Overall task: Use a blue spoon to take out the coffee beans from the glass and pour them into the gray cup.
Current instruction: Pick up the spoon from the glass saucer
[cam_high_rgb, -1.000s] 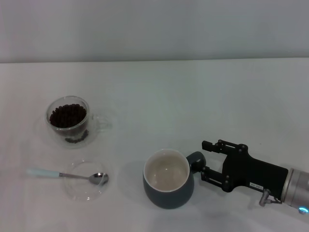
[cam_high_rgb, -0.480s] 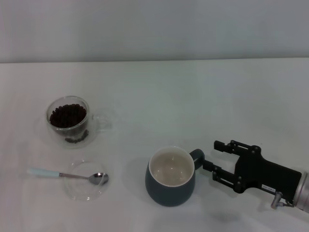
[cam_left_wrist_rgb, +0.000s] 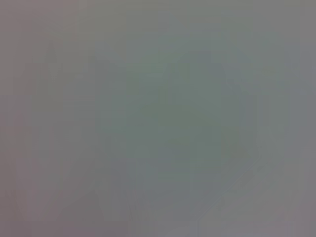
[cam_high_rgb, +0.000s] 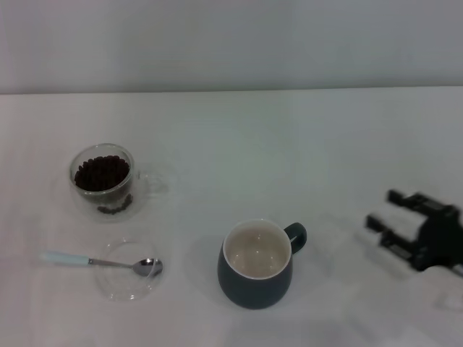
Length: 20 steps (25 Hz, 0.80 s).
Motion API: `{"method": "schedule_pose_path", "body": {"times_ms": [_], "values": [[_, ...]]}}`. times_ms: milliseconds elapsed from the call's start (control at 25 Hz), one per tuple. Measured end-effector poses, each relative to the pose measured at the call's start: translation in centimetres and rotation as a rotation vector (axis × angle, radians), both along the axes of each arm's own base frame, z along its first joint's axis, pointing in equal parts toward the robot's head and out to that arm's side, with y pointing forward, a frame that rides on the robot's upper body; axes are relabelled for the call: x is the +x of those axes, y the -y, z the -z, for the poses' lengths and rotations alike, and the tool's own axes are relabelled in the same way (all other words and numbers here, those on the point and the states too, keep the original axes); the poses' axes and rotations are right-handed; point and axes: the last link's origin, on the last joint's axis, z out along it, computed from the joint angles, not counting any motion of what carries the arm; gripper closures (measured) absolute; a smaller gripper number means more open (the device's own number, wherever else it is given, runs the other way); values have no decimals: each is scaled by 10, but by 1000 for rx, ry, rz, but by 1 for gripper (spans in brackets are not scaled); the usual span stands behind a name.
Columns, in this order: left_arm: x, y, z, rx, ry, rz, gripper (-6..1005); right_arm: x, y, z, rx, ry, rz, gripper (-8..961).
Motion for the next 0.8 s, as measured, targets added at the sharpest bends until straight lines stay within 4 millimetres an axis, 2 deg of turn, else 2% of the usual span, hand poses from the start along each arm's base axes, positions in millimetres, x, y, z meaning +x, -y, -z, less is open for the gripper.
{"method": "schedule_pose_path", "body": {"times_ms": [200,360,520,800], "values": [[5,5,5,-13,133,73,342,11,14,-39,147,-54,6,336],[12,18,9,-39,289,192,344,17,22,-65,263,-85,12,336],[19,30,14,-88,457,299,366,20,22,-82,342,-86,17,336],[21,42,31,-178,824,368,415,19,13,-98,401,-70,-3,336]]}}
